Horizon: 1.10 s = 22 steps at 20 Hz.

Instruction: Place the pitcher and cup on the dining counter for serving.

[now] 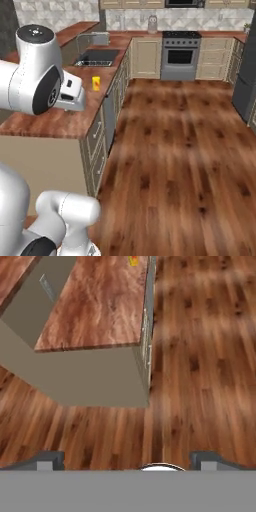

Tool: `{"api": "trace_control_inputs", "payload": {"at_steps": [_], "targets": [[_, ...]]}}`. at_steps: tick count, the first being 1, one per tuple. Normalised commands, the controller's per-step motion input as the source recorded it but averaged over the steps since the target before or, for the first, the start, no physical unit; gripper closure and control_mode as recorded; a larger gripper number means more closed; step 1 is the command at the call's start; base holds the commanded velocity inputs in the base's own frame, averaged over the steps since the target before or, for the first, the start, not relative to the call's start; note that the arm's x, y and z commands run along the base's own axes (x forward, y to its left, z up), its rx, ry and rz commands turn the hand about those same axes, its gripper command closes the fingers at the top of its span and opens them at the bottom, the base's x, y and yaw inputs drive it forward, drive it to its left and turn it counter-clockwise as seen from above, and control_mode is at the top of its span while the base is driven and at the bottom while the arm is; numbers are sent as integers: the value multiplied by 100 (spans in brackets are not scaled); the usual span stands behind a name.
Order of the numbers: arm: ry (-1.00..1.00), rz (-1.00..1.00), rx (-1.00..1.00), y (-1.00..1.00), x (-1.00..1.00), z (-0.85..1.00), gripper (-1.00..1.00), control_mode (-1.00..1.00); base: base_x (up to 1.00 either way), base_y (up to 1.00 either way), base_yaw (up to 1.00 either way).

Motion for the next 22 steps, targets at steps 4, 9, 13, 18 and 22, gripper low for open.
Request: {"api": "trace_control_inputs", "payload": {"at_steps": [4,9,13,18,22], "targets": [[0,0,0,0,0,0,-100,100,97,-100,19],[0,0,0,0,0,0,-100,100,100,-100,18],[0,0,0,0,0,0,-100,100,100,-100,20],[0,0,0,0,0,0,-100,100,100,-100,27],[0,0,0,0,0,0,-100,100,97,-73,56]]}}
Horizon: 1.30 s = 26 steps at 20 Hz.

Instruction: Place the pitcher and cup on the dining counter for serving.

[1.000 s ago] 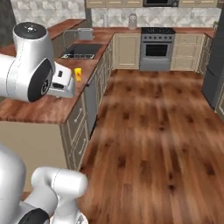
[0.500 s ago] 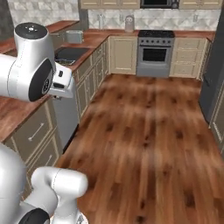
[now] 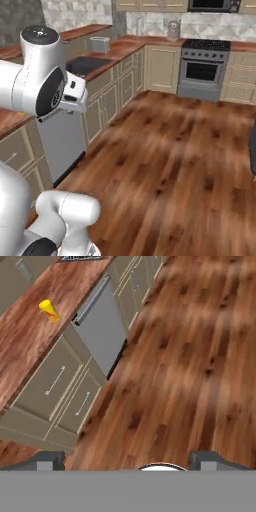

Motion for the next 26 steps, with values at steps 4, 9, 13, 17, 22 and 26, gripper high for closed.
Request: {"api": "trace_control_inputs", "payload": {"at_steps": [4,9,13,17,22,26], "targets": [[0,0,0,0,0,0,-100,100,77,-19,83],[0,0,0,0,0,0,-100,100,78,-15,84],[0,0,0,0,0,0,-100,100,73,-39,78],[0,0,0,0,0,0,-100,100,62,-72,66],[0,0,0,0,0,0,-100,100,57,-70,67],[0,0,0,0,0,0,-100,100,35,-69,64]]}}
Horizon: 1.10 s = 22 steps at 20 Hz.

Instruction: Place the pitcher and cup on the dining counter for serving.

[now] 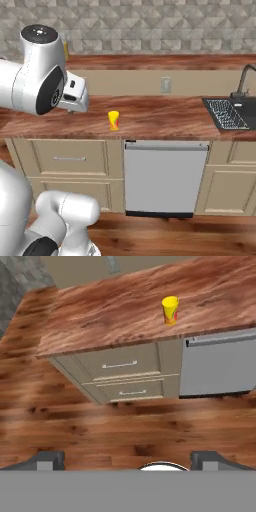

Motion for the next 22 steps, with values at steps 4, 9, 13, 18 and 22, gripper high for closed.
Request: {"api": "trace_control_inputs", "payload": {"at_steps": [4,9,13,18,22], "targets": [[0,0,0,0,0,0,-100,100,15,-90,58],[0,0,0,0,0,0,-100,100,44,-73,48],[0,0,0,0,0,0,-100,100,51,-33,25],[0,0,0,0,0,0,-100,100,58,-1,0],[0,0,0,0,0,0,-100,100,54,0,0]]}}
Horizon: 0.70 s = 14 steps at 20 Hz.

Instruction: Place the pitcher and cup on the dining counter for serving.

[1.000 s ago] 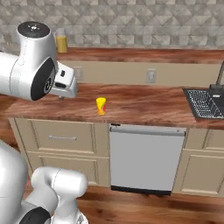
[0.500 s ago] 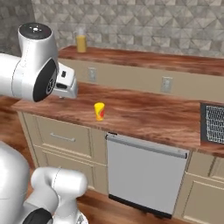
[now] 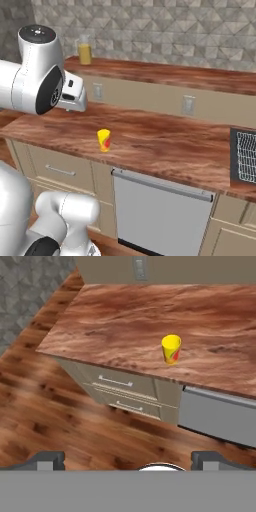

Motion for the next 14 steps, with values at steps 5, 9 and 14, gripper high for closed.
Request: {"api": "trace_control_inputs", "payload": {"at_steps": [5,9,14], "targets": [[0,0,0,0,0,0,-100,100,46,0,-19],[0,0,0,0,0,0,-100,100,34,18,-27],[0,0,0,0,0,0,-100,100,31,44,-29]]}}
